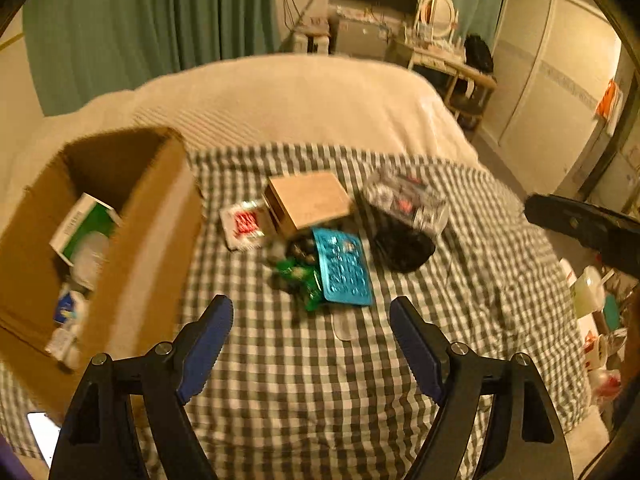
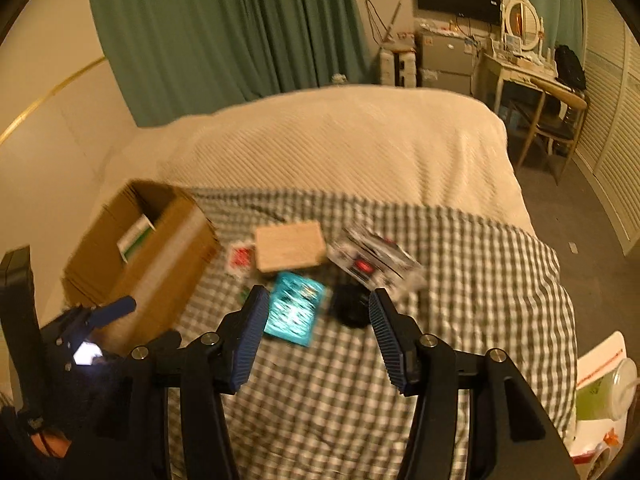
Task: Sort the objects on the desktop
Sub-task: 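Grasp the blue blister pack with the left tool while the right tool grasps the black lid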
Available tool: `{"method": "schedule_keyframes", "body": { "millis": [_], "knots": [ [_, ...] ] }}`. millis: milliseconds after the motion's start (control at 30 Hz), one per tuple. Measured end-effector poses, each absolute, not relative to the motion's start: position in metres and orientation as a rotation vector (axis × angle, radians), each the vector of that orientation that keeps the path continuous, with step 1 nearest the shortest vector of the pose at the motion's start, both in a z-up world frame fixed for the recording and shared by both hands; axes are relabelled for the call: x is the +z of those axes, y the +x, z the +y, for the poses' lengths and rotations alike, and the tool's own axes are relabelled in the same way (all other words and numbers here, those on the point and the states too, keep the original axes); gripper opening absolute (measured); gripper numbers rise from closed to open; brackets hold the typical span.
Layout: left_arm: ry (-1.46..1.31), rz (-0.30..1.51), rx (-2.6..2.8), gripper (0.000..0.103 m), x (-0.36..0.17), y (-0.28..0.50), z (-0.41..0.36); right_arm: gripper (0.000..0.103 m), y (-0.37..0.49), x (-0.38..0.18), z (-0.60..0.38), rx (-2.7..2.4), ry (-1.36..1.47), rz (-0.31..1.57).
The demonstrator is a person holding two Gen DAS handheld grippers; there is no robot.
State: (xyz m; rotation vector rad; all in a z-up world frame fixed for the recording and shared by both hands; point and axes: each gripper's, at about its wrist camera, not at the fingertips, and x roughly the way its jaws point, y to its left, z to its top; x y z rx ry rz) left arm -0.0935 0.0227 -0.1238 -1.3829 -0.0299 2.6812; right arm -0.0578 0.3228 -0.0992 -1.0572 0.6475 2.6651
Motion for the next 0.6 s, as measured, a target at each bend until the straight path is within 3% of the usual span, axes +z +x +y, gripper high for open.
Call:
{"method": "schedule_keyframes", "body": {
  "millis": [367,600],
  "knots": [
    [-1.469,0.022,2.625,0.083,-0.199,-0.142,0.051,0.052,-0.078,-0.206,0.357,2.551,-1.255,0.779],
    [-1.470,0.058,2.600,0.083,-0.225,-0.171,0.063,0.056,-0.111,-0.234,0.365,2.528,-1.275,0.911]
  ]
}}
